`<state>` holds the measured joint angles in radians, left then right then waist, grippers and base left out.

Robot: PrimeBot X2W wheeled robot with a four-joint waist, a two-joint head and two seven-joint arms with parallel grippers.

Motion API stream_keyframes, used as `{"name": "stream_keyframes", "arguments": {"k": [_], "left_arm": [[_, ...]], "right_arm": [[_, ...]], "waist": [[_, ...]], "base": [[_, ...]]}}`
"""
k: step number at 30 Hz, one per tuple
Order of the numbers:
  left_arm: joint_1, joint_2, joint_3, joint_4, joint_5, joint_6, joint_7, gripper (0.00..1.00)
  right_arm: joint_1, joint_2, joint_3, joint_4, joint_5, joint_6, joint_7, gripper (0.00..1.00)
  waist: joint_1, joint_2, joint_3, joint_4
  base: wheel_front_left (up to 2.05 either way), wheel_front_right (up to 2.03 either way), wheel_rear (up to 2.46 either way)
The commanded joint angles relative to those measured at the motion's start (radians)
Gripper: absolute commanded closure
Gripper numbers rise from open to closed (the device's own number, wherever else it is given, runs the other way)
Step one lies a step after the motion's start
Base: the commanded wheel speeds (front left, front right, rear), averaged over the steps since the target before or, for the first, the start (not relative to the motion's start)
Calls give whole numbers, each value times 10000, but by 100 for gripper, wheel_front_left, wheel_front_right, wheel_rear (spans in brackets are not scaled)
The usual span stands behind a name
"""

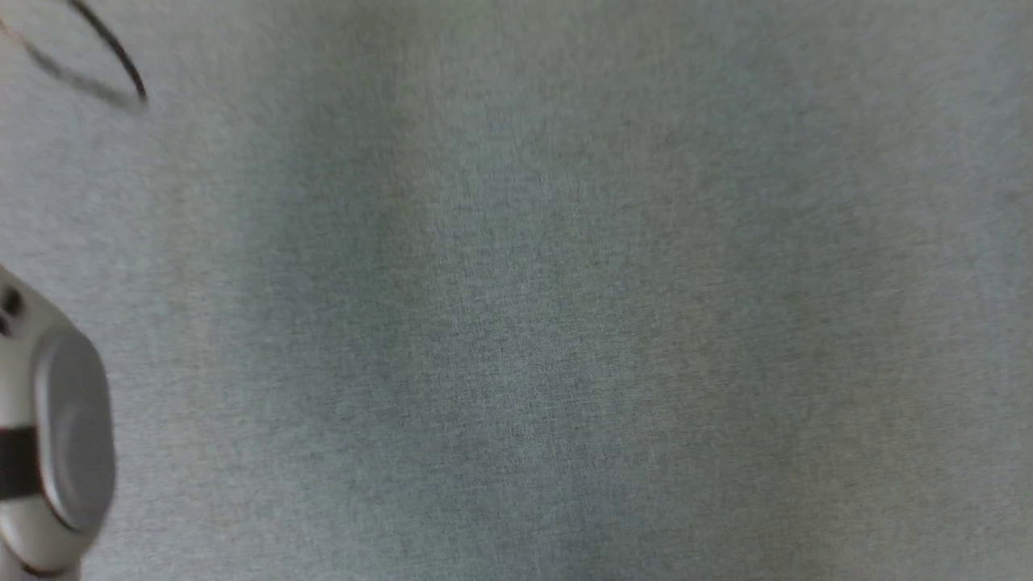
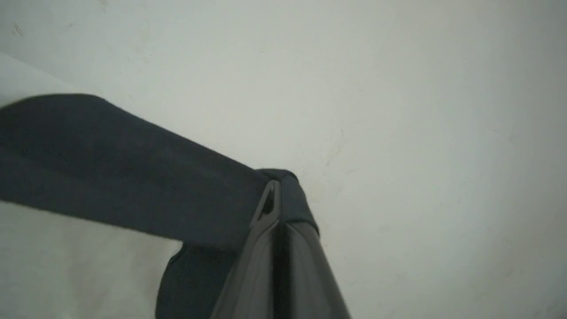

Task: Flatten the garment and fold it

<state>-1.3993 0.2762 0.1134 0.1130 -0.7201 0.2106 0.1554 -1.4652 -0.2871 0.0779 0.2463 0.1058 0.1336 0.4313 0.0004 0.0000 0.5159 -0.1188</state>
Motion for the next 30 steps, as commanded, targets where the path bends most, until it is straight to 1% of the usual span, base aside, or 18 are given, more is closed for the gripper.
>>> {"name": "stream_keyframes", "arguments": {"k": [1, 4, 6, 11, 17, 20, 22, 25, 30], "left_arm": [[-198, 78, 149, 55, 20, -53, -148, 100], [-817, 130, 256, 434, -63, -356, -613, 100], [-943, 124, 304, 732, -149, -510, -780, 100], [-215, 174, 136, 1636, -128, -811, -740, 100], [1709, 475, -517, 2532, 465, -1201, -564, 100], [2926, 668, -885, 2657, 758, -1375, -341, 100], [3831, 737, -1116, 2581, 777, -1579, -48, 100], [5300, 862, -1314, 2159, 766, -1692, 372, 100], [8065, 1040, -1507, 739, 586, -1690, 1159, 100]], "right_arm": [[-168, -40, -56, 100, -117, -29, -130, 100], [-789, 159, -135, 510, -382, -29, -858, 100], [-963, 241, -128, 762, -496, -29, -1208, 100], [-443, 357, 181, 1537, -225, -29, -1381, 100], [1060, 183, 908, 2178, 611, -29, -1382, 100], [2068, 33, 1270, 2284, 1206, -29, -1282, 100], [2862, -60, 1486, 2233, 1656, -29, -1078, 100], [4143, -255, 1711, 1925, 2273, -29, -700, 100], [6450, -559, 1662, 782, 3095, -29, -66, 100]], "waist": [[-4, 0, 687, -49], [-4, 0, 926, 24], [-4, 0, 1019, 115], [-4, 0, 1012, 355], [-4, 0, 532, 551], [-4, 0, 80, 626], [-4, 0, -275, 641], [-4, 0, -844, 652], [-4, 0, -1753, 692]], "base": [[0, 0, 0], [0, 0, 0], [0, 0, 0], [0, 0, 0], [0, 0, 0], [0, 0, 0], [0, 0, 0], [0, 0, 0], [0, 0, 0]]}}
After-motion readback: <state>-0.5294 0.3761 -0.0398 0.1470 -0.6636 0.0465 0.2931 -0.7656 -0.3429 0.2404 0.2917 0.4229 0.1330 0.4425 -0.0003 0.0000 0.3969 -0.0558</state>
